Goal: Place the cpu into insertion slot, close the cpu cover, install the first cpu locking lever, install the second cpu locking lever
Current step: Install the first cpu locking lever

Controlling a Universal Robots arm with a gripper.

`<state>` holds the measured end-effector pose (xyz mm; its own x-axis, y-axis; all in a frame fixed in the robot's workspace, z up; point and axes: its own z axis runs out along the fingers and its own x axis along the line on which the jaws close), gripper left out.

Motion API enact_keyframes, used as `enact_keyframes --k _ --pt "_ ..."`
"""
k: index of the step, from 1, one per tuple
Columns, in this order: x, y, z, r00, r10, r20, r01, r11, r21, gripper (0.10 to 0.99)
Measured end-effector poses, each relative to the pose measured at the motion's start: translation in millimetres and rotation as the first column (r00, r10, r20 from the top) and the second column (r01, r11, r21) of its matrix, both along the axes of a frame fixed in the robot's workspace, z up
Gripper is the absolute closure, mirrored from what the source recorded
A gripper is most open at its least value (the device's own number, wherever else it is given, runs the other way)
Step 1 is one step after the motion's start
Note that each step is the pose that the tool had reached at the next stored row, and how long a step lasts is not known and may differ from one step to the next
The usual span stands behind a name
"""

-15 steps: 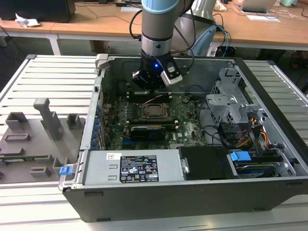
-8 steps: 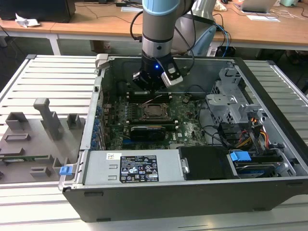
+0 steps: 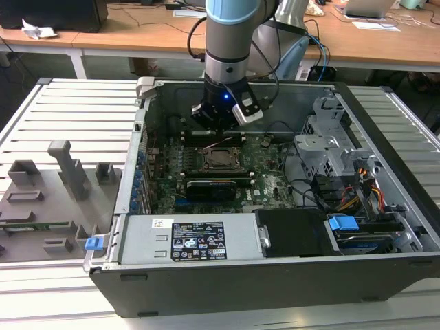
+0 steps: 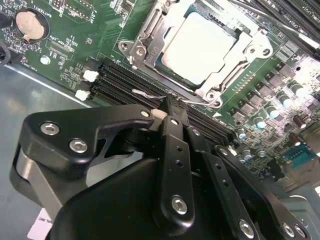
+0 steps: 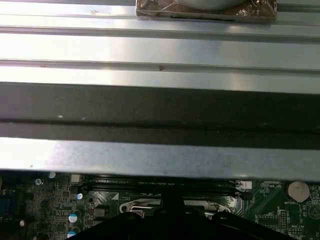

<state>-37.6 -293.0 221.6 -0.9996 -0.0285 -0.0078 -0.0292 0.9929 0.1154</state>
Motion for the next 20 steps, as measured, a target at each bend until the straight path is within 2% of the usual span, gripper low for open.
enact_keyframes --k 20 --pt "17.7 2.2 -7.5 1.0000 0.001 0.0001 -0.001 1.0000 0.000 0.980"
